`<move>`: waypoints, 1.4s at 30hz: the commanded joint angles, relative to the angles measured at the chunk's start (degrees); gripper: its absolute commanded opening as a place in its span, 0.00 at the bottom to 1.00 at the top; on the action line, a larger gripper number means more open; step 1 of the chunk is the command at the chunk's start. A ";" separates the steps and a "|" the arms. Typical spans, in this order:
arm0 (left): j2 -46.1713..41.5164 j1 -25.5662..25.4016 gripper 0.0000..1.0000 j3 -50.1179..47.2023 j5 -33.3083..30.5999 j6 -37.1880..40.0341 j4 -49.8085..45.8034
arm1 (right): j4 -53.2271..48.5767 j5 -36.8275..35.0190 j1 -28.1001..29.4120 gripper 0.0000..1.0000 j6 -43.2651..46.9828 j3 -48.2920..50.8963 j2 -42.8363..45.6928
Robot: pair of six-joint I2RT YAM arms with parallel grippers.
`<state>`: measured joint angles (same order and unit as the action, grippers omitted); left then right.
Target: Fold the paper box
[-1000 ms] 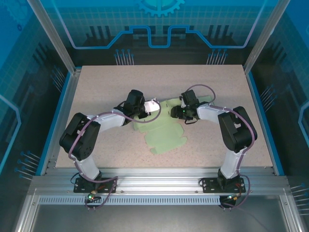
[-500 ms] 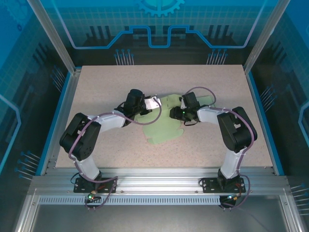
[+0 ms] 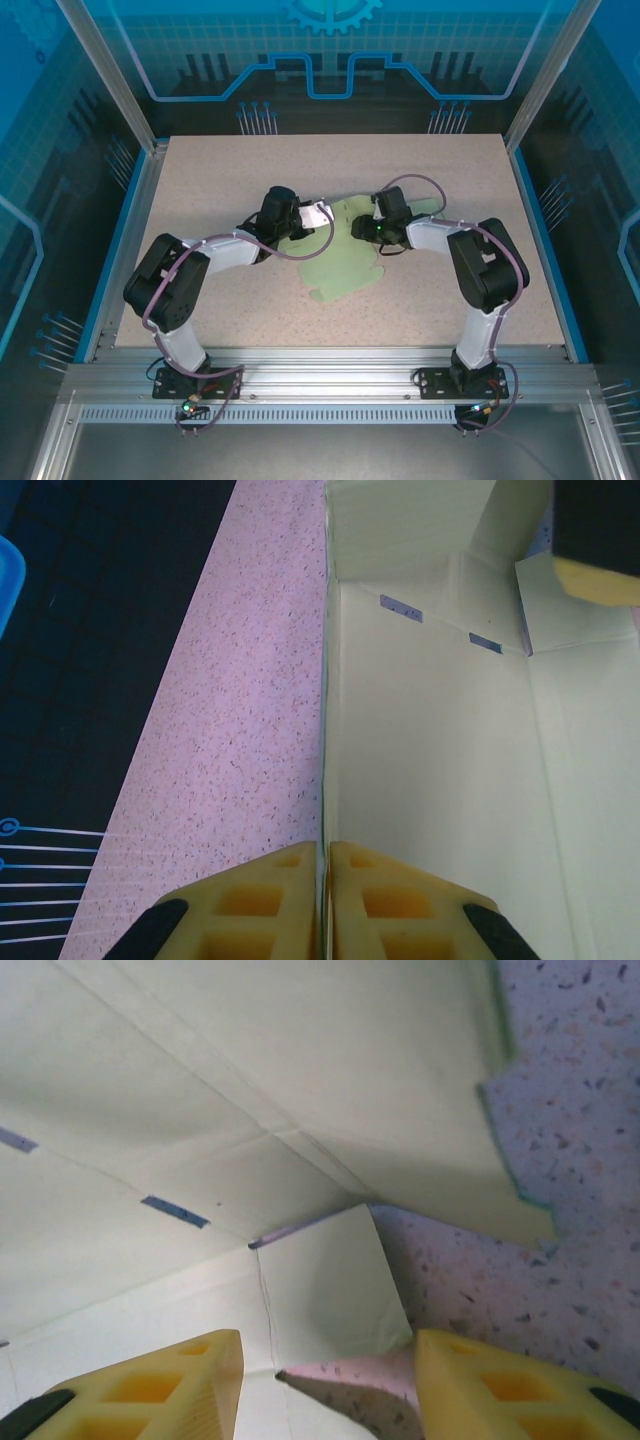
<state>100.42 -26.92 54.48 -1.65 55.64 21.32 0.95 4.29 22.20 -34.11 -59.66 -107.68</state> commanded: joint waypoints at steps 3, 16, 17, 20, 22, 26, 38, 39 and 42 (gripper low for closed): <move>0.68 -0.28 0.12 -0.07 1.75 -0.26 -0.02 | 2.89 2.39 0.22 0.49 1.00 -1.51 -2.18; 0.69 -0.94 0.12 -1.30 -0.82 0.29 4.38 | 8.95 8.39 2.22 0.47 -0.26 -0.68 1.77; 0.71 -1.03 0.12 -1.25 -0.98 0.26 4.50 | 9.05 8.53 2.66 0.46 -0.26 -0.78 1.67; 1.24 -1.31 0.13 -1.45 -2.10 -0.21 6.00 | 9.02 8.43 3.85 0.44 -0.65 -1.07 0.68; 1.48 -1.49 0.13 -1.89 -2.86 -0.23 7.93 | 8.94 7.69 4.26 0.43 -1.71 -1.04 -0.24; 1.66 -1.76 0.12 -3.47 -3.56 1.32 10.63 | 8.94 7.46 4.13 0.42 -3.96 0.23 -1.17; 3.55 -2.19 0.13 -10.03 -3.83 9.79 22.21 | -1.43 11.81 1.35 0.47 -0.12 6.91 17.07; 4.17 -2.38 0.13 -10.49 -4.26 11.00 23.81 | -2.39 11.89 0.82 0.47 0.08 7.67 19.45; 5.39 -2.70 0.12 -11.17 -4.97 12.47 27.26 | -5.14 11.13 -1.35 0.48 0.40 8.84 25.12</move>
<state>104.25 -28.88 44.62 -6.07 64.58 42.72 0.38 15.05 22.96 -35.33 -52.10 -86.48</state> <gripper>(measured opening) 0.125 0.474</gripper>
